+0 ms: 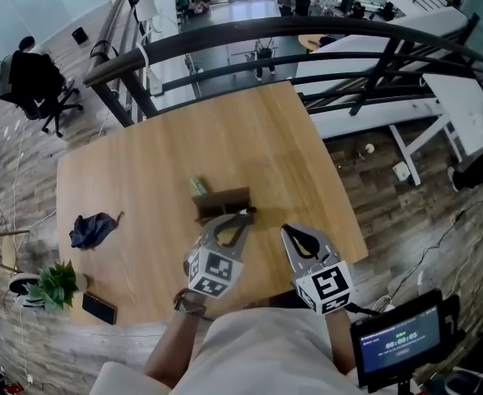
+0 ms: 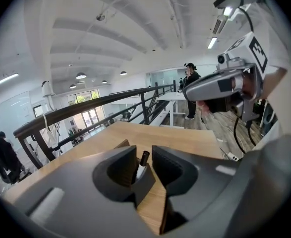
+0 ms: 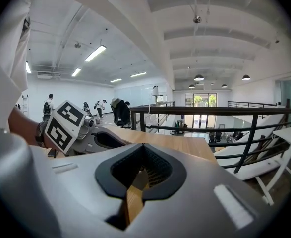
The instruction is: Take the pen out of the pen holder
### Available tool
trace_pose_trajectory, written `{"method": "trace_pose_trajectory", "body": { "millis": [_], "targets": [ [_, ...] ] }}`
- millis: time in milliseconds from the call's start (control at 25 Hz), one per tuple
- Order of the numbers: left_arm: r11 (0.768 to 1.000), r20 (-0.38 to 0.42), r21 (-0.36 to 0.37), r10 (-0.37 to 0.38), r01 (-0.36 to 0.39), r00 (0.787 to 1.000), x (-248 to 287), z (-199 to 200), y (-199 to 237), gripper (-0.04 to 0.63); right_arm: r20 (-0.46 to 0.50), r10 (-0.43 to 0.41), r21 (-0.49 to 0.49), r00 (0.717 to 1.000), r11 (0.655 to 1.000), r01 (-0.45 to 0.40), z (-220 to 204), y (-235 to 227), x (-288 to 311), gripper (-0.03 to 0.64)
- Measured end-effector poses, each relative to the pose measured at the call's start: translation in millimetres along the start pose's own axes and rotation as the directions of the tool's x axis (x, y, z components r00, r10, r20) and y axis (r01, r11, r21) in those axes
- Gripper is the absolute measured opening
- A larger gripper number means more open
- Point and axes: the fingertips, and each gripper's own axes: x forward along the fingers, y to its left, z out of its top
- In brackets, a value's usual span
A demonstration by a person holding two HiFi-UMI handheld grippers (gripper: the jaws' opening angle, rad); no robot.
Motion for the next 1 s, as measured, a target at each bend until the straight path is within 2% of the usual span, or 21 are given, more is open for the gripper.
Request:
{"method": "trace_pose_trajectory", "body": {
  "millis": [480,760,1000],
  "targets": [
    [0.998,-0.075,0.04,-0.049,0.052,0.996,31.4,-16.7,-6.0,0.112,-0.043,-0.014,0.021,0.999,1.0,0.015,-15.1,-12.1,0.1,0.003],
    [0.992,-0.131,0.12,-0.02,0.036,0.991,48.6,-37.4,-4.2,0.114,-0.066,-0.009,0.03,0.998,0.999,0.011,-25.0,-13.8,4.2,0.003],
    [0.992,-0.162,0.115,-0.027,0.046,0.986,60.1,-45.6,-6.2,0.114,-0.083,-0.003,0.036,0.997,0.999,0.006,-30.0,-17.2,7.0,0.003]
  ]
}}
